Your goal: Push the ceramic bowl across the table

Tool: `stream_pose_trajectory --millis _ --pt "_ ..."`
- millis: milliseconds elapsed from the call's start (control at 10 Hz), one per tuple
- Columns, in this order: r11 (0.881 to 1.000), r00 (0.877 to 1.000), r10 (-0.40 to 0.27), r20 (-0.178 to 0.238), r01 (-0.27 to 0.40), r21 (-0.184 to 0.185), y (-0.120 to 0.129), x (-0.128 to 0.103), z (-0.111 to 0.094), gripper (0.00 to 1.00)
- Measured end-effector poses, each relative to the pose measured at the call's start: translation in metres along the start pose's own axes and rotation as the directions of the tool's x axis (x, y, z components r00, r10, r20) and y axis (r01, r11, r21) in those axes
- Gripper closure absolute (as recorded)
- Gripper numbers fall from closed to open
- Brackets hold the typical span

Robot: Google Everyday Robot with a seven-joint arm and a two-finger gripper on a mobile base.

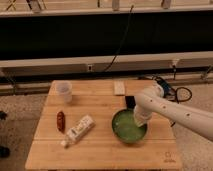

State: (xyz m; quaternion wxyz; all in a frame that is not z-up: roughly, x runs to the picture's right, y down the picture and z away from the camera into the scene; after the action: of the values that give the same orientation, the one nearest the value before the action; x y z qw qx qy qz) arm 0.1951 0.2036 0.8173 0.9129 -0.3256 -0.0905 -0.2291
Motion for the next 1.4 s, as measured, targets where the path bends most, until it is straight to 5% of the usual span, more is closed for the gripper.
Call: stream_pose_trajectory --millis 600,1400 --pt "0.998 0.998 -0.056 -0.016 0.056 0.018 -0.026 -0.018 -0.002 0.98" --pt "0.997 0.997 -0.069 -0.025 0.07 0.045 -0.056 -0.002 -0.003 0.94"
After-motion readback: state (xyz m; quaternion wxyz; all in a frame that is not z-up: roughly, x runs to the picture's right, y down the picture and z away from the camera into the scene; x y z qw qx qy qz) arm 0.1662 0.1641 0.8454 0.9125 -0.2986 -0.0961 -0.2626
